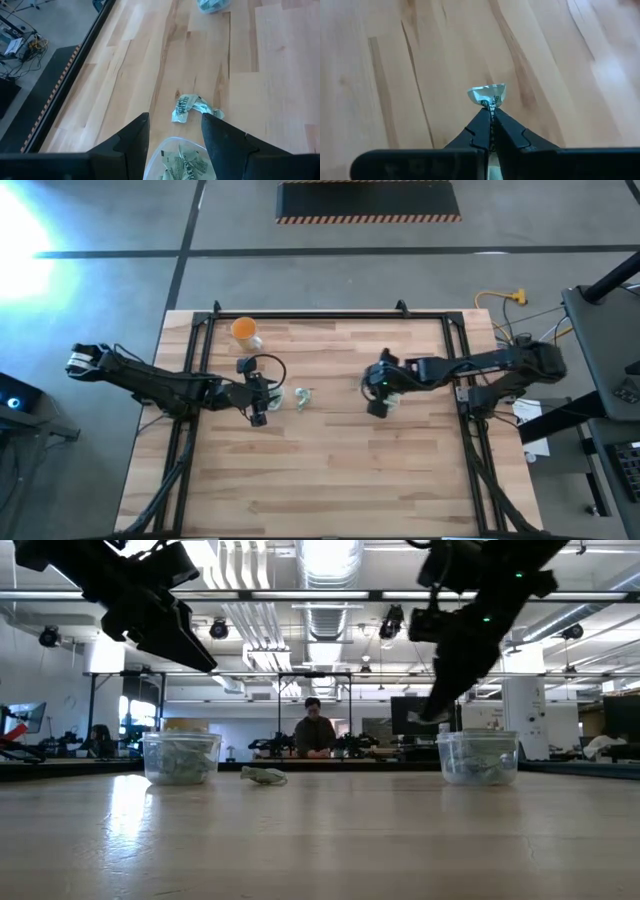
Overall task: Pick and place Stevia / Truvia into bins
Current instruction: Put the stevia packet into the right transparent container
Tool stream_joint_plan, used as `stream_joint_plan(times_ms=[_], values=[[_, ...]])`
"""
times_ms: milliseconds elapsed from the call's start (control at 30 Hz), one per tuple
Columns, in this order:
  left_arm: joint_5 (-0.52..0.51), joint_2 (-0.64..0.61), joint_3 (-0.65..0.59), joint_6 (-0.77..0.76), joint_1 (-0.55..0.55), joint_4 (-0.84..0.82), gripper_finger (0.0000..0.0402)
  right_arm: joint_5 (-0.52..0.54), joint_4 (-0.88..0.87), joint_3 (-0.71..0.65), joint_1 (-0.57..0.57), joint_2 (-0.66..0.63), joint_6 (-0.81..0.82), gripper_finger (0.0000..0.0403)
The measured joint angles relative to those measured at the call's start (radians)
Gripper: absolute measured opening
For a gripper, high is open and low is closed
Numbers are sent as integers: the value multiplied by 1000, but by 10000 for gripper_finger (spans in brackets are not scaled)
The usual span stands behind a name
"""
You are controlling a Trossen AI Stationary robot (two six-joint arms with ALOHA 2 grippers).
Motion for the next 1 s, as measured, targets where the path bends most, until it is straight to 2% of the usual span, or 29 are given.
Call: stream_joint_plan(times_ms=[200, 400, 533, 733, 1000], values=[[0, 0, -15, 4, 1, 23, 164, -8, -3, -119, 0, -158, 85, 12], [0, 0, -24, 7, 1, 39, 164, -74, -55, -171, 0, -251, 142, 12], [0, 0, -28, 8, 2, 39, 164, -114, -72, -197, 0, -265, 168, 12], [0, 0, -28, 8, 2, 43, 164, -117, -69, -217, 0, -263, 180, 18], [0, 0, -28, 7, 2, 53, 164, -109, -68, -212, 0, -263, 171, 78]])
